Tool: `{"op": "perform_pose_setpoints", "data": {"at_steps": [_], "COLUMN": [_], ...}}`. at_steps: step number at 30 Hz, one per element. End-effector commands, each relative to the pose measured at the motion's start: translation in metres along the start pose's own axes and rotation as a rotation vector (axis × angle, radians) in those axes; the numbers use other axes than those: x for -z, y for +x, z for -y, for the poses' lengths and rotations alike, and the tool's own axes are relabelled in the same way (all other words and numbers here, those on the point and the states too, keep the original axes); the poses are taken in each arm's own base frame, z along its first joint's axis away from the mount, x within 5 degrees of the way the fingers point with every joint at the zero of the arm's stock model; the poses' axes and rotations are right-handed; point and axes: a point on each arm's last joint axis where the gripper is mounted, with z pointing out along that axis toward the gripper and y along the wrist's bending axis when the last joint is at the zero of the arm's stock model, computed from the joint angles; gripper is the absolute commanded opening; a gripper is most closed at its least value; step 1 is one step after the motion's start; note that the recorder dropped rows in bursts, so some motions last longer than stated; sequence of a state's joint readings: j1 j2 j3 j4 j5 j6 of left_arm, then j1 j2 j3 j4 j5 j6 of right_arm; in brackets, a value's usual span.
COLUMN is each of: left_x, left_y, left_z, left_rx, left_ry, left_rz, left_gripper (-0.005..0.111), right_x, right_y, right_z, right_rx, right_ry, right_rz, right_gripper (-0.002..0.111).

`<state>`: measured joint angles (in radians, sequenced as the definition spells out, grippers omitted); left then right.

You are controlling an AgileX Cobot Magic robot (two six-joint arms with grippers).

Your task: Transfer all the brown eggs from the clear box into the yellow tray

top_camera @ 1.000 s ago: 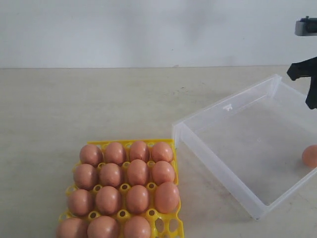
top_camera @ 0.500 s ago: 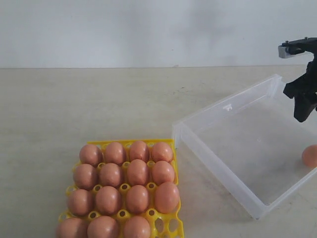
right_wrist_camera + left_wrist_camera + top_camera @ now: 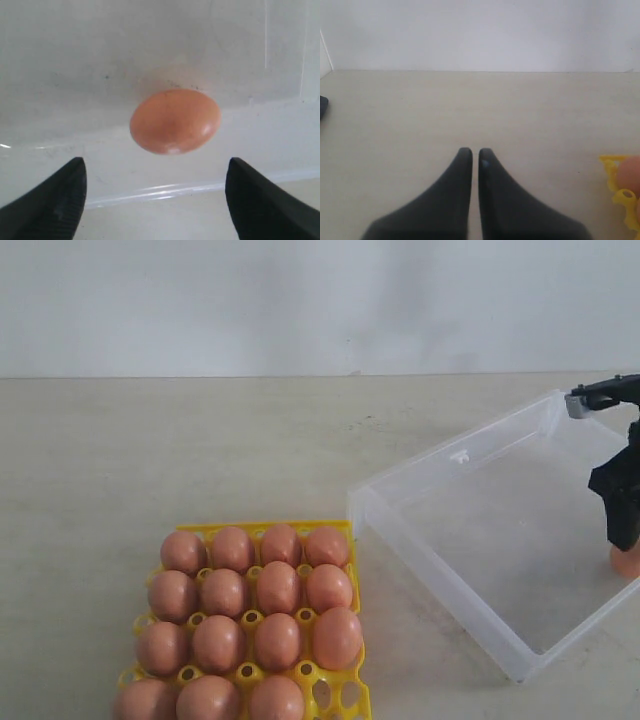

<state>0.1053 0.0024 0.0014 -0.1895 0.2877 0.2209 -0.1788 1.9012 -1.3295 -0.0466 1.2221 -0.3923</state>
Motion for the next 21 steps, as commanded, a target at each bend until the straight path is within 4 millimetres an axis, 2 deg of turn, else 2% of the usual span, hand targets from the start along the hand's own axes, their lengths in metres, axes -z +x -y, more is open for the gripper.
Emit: {"op": "perform_pose_setpoints", "data": {"at_steps": [1,11,15,21], "left_x": [0.000,0.000,0.000,0.000], "left_y": [-0.001,-0.001,-0.001,-0.001], "left_z": [0.000,0.000,0.000,0.000], "left_rx": [-0.002,-0.002,-0.002,-0.002], "left_ry": [-0.002,-0.002,-0.002,-0.002], "left_rz": [0.008,0.008,0.008,0.008], "left_gripper": [0.004,0.004,0.004,0.004], "right_x": [-0.005,-0.044,-0.051,-0.052], "right_y": [0.003,-0.013,-0.016,-0.025], "right_z": [0.001,0.006,0.007,0.010], "right_rx": [0.017,0.001,-0.001,-0.002], "right_ry": [0.024,0.005,0.008,0.043], "right_rz": [-0.022,-0.060,-0.063,0.038], "right_gripper": [0.067,0.067,0.067,0.067]}}
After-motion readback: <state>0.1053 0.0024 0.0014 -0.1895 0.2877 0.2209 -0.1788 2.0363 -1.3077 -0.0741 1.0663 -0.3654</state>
